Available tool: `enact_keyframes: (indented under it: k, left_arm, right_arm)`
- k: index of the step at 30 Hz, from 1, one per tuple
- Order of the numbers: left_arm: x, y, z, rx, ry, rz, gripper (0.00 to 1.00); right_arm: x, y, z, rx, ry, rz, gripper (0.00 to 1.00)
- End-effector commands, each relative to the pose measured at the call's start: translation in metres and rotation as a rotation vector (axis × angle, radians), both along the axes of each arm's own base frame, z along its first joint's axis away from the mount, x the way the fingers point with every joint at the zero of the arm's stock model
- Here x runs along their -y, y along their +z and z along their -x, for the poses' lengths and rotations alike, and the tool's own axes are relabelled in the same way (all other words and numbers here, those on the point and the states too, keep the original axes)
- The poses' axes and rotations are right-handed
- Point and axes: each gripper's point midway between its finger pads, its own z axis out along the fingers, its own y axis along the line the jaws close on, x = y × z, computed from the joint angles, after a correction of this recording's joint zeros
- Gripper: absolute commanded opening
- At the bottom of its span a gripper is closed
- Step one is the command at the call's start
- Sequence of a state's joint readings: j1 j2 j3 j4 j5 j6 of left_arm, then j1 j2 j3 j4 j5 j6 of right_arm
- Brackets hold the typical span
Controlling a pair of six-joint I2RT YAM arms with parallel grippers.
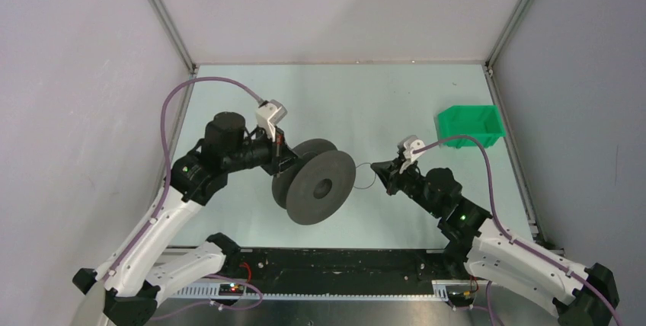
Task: Wrap the cables
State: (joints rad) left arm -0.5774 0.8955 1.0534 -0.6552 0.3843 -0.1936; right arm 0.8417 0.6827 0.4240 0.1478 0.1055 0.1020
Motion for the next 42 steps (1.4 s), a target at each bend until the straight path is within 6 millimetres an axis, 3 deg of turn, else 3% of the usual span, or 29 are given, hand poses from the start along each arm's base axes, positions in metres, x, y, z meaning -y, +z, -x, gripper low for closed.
enact_keyframes:
  k: [1,11,15,16,17,25,30,37,42]
  left_arm:
    - [0.019,0.065,0.007,0.023,-0.042,0.242,0.0]
    - [0.019,0.137,-0.013,0.077,0.088,0.487,0.0]
    - [0.024,0.155,-0.011,0.067,0.079,0.616,0.0]
    - [0.026,0.148,-0.013,0.028,0.092,0.641,0.0]
    - [0.024,0.163,-0.012,0.077,0.086,0.702,0.0]
    - [0.018,0.156,-0.027,-0.007,0.192,0.905,0.0]
    - [0.01,0.151,-0.036,-0.026,0.262,0.965,0.0]
    - [0.002,0.146,-0.041,-0.023,0.319,1.006,0.0]
    - [0.004,0.151,-0.039,-0.022,0.298,1.018,0.0]
  right_arm:
    - [-0.002,0.027,0.01,0.058,0.067,-0.109,0.0]
    - [0.001,0.072,0.042,0.037,0.204,-0.337,0.0]
    - [0.002,0.087,0.047,0.037,0.219,-0.407,0.0]
    - [0.002,0.089,0.048,0.032,0.22,-0.423,0.0]
    - [0.0,0.093,0.048,0.017,0.225,-0.458,0.0]
    - [-0.011,0.113,0.039,-0.066,0.208,-0.663,0.0]
    - [-0.022,0.11,0.027,-0.117,0.137,-0.733,0.0]
    - [-0.037,0.108,0.028,-0.153,0.111,-0.781,0.0]
    - [-0.041,0.102,0.025,-0.165,0.092,-0.772,0.09]
